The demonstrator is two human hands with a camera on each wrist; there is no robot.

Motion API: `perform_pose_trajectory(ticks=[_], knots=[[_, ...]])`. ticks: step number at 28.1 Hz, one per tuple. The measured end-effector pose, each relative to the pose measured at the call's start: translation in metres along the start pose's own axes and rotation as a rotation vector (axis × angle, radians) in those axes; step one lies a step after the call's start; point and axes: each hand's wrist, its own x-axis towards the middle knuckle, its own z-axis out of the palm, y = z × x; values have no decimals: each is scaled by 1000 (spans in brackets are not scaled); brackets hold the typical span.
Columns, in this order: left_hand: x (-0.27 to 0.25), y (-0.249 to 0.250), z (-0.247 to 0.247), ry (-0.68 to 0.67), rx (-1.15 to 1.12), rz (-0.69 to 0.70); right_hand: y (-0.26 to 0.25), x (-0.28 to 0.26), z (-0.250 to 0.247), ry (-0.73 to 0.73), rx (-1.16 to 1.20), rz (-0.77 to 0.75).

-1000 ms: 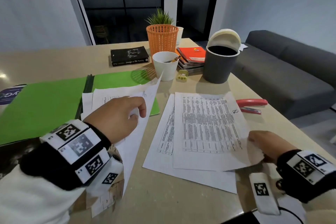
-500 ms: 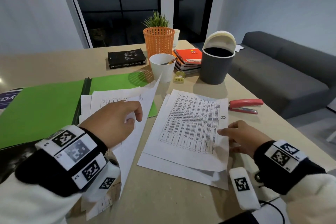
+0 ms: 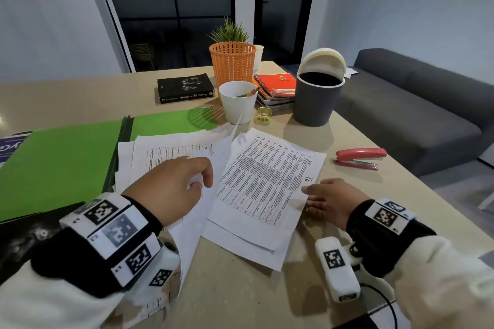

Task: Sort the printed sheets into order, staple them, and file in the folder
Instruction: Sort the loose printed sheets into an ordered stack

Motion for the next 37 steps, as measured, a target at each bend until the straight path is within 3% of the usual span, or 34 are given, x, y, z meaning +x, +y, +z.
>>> perform_pose_trajectory(ticks=[3,7,14,18,24,37], knots=[[-1,0,1,-1,-7,5,2,-1,7,-58,25,35],[0,-2,0,3,-1,-2,5,1,12,-64,-159,-45],[-1,-10,-12,44,-25,3,-6,6,-15,226,-421,-319],[-1,-14,-22,78,-12,-4,-19,2,-46,378,-323,-405],[-4,-12,-35,109,-15,-16,-30,-17,-38,250,-127,-382],[-9,-6,-28,70,1,2,-3,3,38,-51,-504,-228]])
